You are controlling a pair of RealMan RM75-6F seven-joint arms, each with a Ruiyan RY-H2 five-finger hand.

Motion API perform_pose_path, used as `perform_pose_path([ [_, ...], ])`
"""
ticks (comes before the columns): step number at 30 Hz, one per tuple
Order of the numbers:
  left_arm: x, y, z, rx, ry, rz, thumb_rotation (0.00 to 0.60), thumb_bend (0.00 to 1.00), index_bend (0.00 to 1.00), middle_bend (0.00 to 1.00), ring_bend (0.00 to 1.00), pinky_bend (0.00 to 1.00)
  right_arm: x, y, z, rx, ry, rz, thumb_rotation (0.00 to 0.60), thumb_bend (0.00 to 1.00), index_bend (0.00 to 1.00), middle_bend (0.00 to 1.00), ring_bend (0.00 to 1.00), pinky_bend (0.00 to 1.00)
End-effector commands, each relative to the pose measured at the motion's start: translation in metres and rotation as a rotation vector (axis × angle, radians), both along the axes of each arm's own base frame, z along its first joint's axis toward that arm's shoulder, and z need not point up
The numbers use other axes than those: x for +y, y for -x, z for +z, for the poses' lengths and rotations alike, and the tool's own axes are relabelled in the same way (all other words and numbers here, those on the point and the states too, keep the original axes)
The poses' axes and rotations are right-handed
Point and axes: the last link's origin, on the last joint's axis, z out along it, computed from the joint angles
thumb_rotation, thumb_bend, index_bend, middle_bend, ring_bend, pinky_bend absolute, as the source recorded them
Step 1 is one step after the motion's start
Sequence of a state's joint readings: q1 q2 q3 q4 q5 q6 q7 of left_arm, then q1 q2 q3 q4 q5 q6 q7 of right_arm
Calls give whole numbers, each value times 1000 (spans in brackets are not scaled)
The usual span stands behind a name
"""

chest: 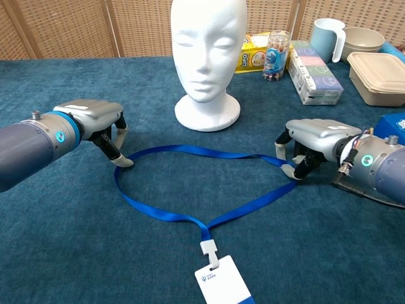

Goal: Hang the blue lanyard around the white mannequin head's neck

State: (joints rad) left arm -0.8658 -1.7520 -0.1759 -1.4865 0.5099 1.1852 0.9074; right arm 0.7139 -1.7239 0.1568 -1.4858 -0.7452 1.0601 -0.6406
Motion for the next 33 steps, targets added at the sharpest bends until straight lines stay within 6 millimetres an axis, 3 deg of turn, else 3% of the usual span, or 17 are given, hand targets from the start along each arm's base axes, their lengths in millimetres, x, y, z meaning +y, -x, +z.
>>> perform_pose_path([
  [1,0,0,0,-1,-2,3,494,112,721,1000,1000,1000,0,0,0,0,1,-1,599,555,649,1000,1000,1000],
  [6,2,0,1,-7,3,13,486,122,723,1000,1000,1000,-1,1,0,-1,3,-3,600,558,649,1000,1000,1000],
  [10,2,0,2,-19,14,27,484,224,723,1000,1000,1000,-1,1,1,-1,6,-3,600,559,649,1000,1000,1000],
  [13,3,-1,4,-20,20,30,478,244,723,1000,1000,1000,-2,0,1,-3,6,-4,600,560,649,1000,1000,1000],
  [33,2,-8,7,8,21,-3,476,287,722,1000,1000,1000,-1,4,3,-17,3,-21,600,563,649,1000,1000,1000],
])
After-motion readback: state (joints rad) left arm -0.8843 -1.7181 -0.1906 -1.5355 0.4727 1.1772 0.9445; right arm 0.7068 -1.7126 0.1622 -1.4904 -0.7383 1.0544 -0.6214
